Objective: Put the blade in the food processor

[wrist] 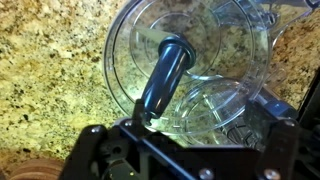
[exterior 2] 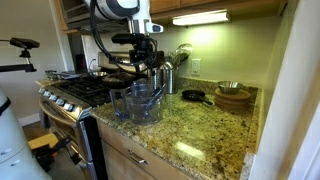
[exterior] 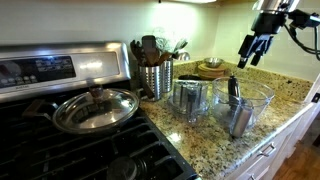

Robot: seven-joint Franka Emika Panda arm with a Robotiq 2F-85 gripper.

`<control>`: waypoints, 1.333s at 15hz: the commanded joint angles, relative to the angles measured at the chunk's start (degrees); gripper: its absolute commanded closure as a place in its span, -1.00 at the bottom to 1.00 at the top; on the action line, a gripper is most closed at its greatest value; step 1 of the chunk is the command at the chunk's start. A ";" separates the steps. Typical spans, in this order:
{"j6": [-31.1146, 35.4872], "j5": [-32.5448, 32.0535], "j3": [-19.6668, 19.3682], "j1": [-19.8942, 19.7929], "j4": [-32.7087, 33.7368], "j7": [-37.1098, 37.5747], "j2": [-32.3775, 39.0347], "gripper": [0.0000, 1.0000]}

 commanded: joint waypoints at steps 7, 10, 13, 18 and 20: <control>-0.03 0.16 -3.46 2.23 9.72 3.10 13.42 -1.00; 0.37 0.89 -4.04 1.92 12.49 1.94 16.68 -1.00; 0.26 1.00 -4.54 1.57 14.95 1.18 19.01 -1.00; -0.15 2.59 -4.88 1.11 18.71 -0.96 22.71 -1.00; -0.23 3.30 -4.75 1.05 19.50 -1.35 23.54 -1.00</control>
